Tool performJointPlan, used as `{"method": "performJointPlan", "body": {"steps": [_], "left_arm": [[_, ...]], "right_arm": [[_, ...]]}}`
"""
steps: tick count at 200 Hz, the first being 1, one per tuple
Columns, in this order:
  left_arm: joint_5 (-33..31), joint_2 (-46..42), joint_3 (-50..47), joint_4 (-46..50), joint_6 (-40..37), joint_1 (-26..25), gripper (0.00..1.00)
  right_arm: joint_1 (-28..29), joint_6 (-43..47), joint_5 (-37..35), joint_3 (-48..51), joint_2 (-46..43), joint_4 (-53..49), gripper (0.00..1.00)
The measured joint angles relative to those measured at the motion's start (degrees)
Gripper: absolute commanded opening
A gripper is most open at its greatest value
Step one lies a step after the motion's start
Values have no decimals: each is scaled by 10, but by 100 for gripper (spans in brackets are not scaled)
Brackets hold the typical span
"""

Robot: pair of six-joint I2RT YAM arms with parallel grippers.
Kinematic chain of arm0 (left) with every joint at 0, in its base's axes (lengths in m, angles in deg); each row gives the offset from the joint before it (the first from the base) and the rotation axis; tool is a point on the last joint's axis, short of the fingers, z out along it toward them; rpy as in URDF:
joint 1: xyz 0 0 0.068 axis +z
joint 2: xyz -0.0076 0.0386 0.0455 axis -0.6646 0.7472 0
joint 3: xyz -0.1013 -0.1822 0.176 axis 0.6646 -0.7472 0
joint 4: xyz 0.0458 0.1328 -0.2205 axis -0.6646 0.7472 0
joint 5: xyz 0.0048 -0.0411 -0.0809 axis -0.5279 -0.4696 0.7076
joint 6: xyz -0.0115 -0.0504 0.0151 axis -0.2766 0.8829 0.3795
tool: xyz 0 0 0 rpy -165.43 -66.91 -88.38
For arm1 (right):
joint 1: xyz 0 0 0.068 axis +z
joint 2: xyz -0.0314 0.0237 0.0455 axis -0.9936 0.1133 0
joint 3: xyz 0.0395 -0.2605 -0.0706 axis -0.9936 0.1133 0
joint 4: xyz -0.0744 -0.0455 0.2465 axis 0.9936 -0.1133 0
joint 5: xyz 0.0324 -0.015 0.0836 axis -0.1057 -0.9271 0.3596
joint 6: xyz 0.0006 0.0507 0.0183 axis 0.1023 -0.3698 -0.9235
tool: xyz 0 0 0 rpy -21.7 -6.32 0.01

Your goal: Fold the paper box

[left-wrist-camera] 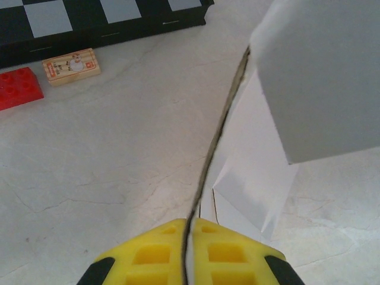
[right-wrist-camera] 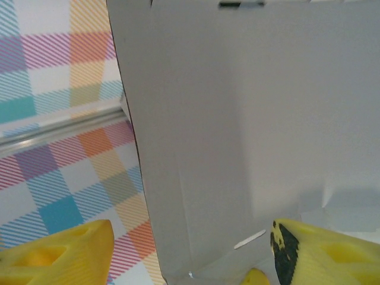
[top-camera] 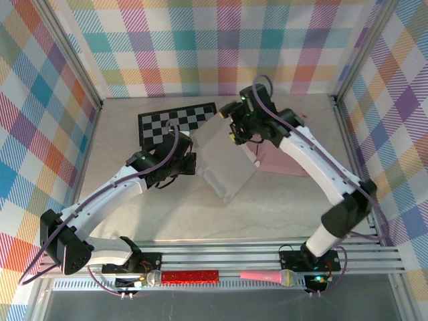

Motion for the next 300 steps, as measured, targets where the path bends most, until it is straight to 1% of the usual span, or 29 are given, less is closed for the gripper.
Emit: {"method": "performJointPlan", "body": {"steps": [24, 54, 64, 78, 118, 149, 175, 178, 186, 194, 207, 209, 211, 212, 216, 222, 234, 244, 253, 261, 267, 275, 286, 288, 300], "left_arm": [[0, -2, -2, -1, -14, 0, 0], [0, -9, -3, -9, -27, 0, 0], [0, -11, -3, -12, -30, -1, 0], [0, -14, -3, -12, -35, -2, 0], [0, -20, -19, -11, -46, -2, 0], [-2, -22, -28, -13, -47, -2, 0], [0, -24, -44, -12, -47, 1, 0], [2, -25, -46, -12, -47, 2, 2], [10, -27, -51, -12, -45, 7, 11], [23, -31, -56, -12, -43, 15, 13], [44, -43, -66, -21, -32, 33, 25], [47, -47, -67, -24, -29, 37, 30], [50, -49, -69, -26, -24, 39, 42], [52, -51, -70, -28, -22, 41, 46], [57, -60, -72, -30, -19, 48, 52], [64, -74, -76, -34, -10, 57, 55], [76, -106, -84, -43, 16, 75, 56], [90, -134, -92, -55, 46, 94, 56], [102, -156, -103, -68, 73, 113, 53], [116, -173, -118, -83, 108, 137, 47], [128, -179, -133, -96, 131, 155, 40], [149, -181, -157, -118, 169, 177, 33], [178, -175, -200, -165, 217, 198, 28], [183, -172, -209, -177, 234, 201, 27], [207, -144, -255, -234, 281, 208, 24]], "right_arm": [[1, 14, 41, -39, 49, 2, 59], [1, 27, 66, -42, 61, 5, 51], [1, 27, 71, -42, 62, 8, 45], [1, 30, 78, -43, 65, 13, 40], [0, 37, 93, -42, 82, 21, 17], [0, 37, 95, -23, 82, 29, 0], [0, 27, 94, 25, 68, 60, 0], [0, 25, 94, 33, 65, 65, 0], [0, 19, 92, 62, 52, 84, 0], [0, 9, 90, 94, 35, 104, 0], [0, -9, 81, 132, 11, 118, 0], [0, -11, 80, 134, 9, 118, 0], [0, -13, 77, 138, 6, 118, 0], [0, -14, 76, 139, 5, 118, 0], [0, -21, 72, 145, 0, 118, 0], [0, -26, 64, 148, -7, 117, 0], [-2, -40, 50, 148, -16, 115, 0], [-3, -55, 38, 146, -26, 110, 0], [-4, -68, 28, 143, -35, 99, 0], [-8, -80, 20, 139, -45, 85, 0], [-10, -86, 16, 134, -50, 75, 0], [-16, -97, 12, 124, -57, 59, 0], [-24, -107, 9, 114, -62, 47, 0], [-26, -109, 9, 113, -63, 45, 0], [-35, -117, 7, 101, -65, 31, 0]]}}
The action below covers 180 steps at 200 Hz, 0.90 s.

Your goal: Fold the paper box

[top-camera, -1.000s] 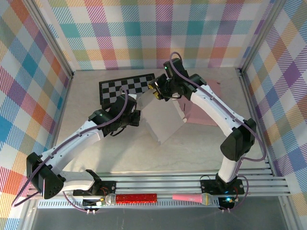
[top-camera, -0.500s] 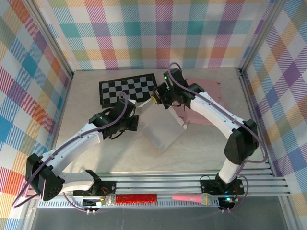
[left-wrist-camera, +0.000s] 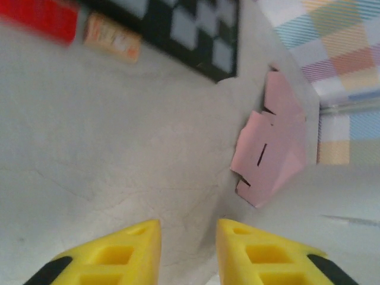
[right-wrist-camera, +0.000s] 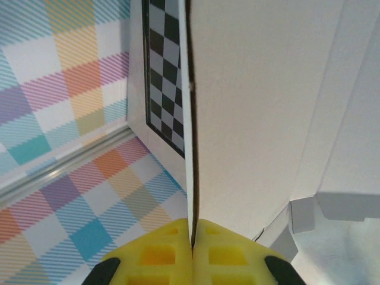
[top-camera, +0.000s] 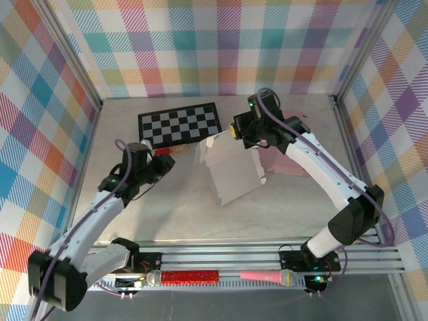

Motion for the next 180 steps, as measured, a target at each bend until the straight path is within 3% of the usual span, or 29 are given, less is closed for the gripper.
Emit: {"method": "performJointPlan", "body": {"steps": [28, 54, 87, 139, 169, 180], "left_arm": [[40, 87, -57, -88, 84, 0, 25], [56, 106, -44, -116, 94, 0, 26], [48, 95, -17, -100, 55, 0, 26], [-6, 48, -23, 14, -44, 0, 25], [-31, 8, -28, 66, -93, -5, 34], [-54, -13, -15, 92, -112, -22, 43]], "right_arm": [[-13, -14, -4, -7, 0, -17, 0], [-12, -9, -3, 15, -6, 4, 0], [7, 12, -3, 129, -25, 99, 0], [47, 61, 14, 249, -4, 287, 0], [66, 78, 28, 264, 24, 342, 0], [71, 81, 29, 264, 30, 346, 0]]}}
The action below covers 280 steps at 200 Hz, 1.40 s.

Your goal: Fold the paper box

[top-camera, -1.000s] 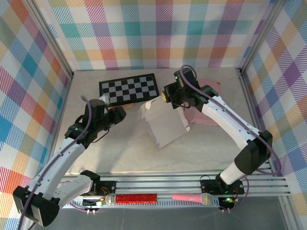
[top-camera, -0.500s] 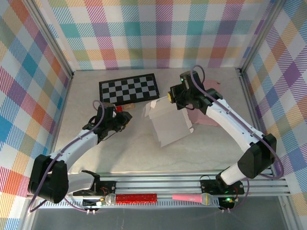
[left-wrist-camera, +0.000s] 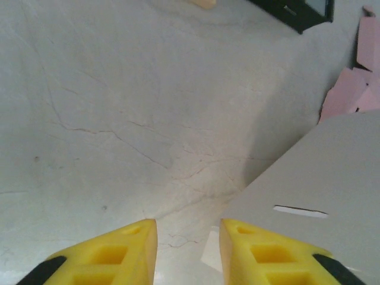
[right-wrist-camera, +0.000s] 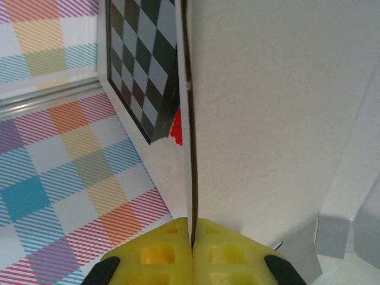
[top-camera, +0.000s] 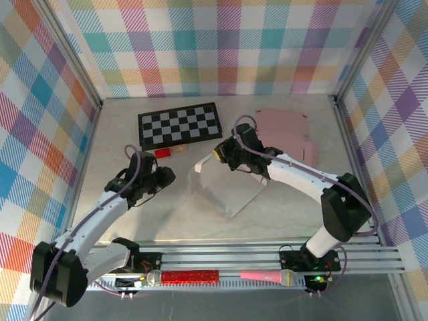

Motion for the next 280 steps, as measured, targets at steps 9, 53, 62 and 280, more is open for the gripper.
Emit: {"method": "performJointPlan", "body": {"steps": [9, 53, 62, 280], "left_arm": [[-22, -15, 23, 23, -21, -27, 54], [-182, 0, 185, 75, -174, -228, 66], [-219, 21, 203, 82, -201, -260, 67], [-412, 216, 209, 61, -445, -325, 53]], "right_arm": [[3, 0, 0, 0, 1, 0, 0], [6, 0, 0, -74, 26, -78, 0], [6, -2, 0, -85, 30, -88, 0], [5, -28, 15, -98, 40, -165, 0]]}}
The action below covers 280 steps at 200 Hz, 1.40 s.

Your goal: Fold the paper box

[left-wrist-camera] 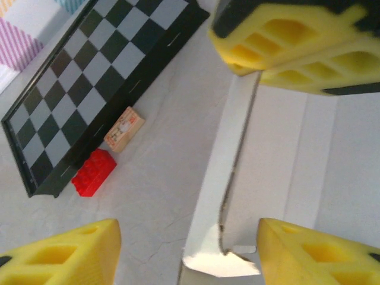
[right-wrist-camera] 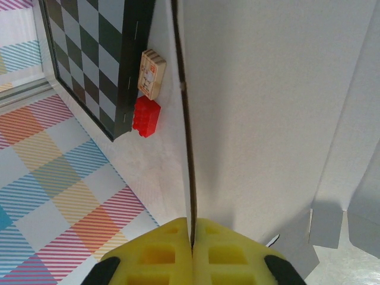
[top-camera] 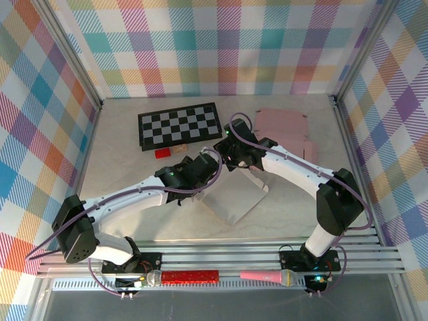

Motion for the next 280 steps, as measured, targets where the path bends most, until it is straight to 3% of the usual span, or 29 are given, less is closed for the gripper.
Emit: {"method": "performJointPlan", "body": {"steps": [21, 71, 110, 138, 155, 177, 193, 212, 227, 256, 280], "left_arm": [[-14, 0, 0, 2, -8, 1, 43], [-15, -33, -4, 14, -23, 5, 38], [7, -53, -9, 19, -39, 9, 12], [35, -53, -9, 23, -43, 9, 8], [45, -53, -9, 25, -40, 9, 14], [47, -59, -9, 27, -21, 10, 56], [45, -75, -9, 28, 10, 13, 72], [53, -118, -9, 41, 73, 37, 76], [71, -169, -9, 55, 141, 84, 77], [121, -284, -38, 61, 269, 191, 64], [174, -327, -95, 80, 329, 247, 57]], "right_arm": [[0, 0, 0, -1, 0, -2, 0], [-1, 0, -2, -3, 0, -5, 0], [-2, 0, 2, -4, 0, -8, 0], [-2, 0, 2, -4, 0, -9, 0], [-2, -2, 2, -4, 0, -8, 0], [-2, -6, -2, -2, 0, -2, 0], [-3, -9, -8, 14, -3, 23, 0], [-3, -15, -18, 44, -9, 60, 0], [-3, -16, -22, 63, -10, 87, 0], [-3, -15, -20, 79, -10, 140, 0], [-3, -13, -6, 80, -6, 195, 0]]}}
